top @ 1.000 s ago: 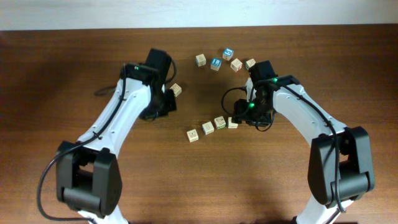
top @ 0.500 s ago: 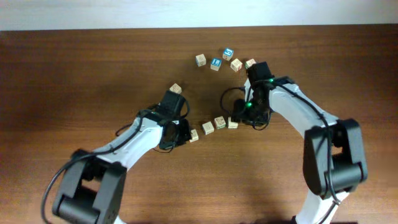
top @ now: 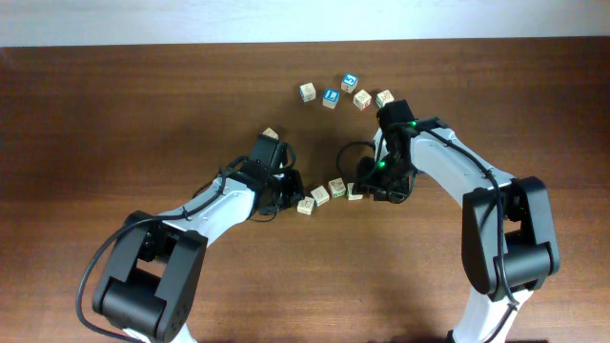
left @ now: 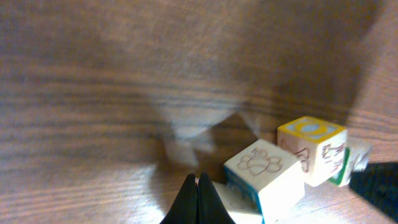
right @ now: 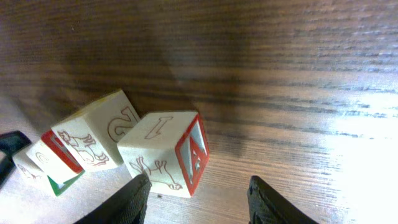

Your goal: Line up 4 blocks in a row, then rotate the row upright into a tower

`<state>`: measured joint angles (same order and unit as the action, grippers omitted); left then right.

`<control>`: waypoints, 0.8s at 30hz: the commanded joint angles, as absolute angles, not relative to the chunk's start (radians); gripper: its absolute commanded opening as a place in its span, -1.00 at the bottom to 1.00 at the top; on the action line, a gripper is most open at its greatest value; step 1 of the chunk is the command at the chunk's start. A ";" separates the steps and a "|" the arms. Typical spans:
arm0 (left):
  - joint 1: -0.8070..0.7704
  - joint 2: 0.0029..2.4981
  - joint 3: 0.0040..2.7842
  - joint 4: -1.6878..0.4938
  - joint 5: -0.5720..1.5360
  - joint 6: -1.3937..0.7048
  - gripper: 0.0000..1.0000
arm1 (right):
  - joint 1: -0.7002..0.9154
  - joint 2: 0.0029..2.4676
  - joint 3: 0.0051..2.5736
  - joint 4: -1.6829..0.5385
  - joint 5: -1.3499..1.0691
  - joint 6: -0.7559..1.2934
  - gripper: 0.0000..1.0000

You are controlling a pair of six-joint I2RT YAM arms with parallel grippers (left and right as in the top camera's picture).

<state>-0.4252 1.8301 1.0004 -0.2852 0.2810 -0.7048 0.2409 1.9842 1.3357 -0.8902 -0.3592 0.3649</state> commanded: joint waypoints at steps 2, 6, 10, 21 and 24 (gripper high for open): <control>-0.428 1.840 1.004 -0.265 0.272 -0.715 -1.00 | 0.242 2.006 1.332 -0.928 -0.363 0.328 0.04; -0.414 1.840 1.051 -0.283 0.182 -0.714 -1.00 | 0.240 2.004 1.396 -0.942 -0.354 0.262 0.09; -0.349 1.840 1.182 -0.415 0.060 -0.710 -1.00 | 0.253 2.004 1.594 -0.989 -0.268 0.182 0.18; -0.079 1.840 1.214 -0.544 0.072 -0.631 -1.00 | 0.459 2.130 1.625 -0.793 -0.089 0.218 -0.02; -0.101 1.840 1.214 -0.551 0.054 -0.631 -1.00 | 0.474 2.160 1.624 -0.825 -0.100 0.218 -0.03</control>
<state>-0.0830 1.8313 1.2026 -0.5472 0.0658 -0.6571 0.4633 2.1357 1.6123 -0.8047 -0.1242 0.2100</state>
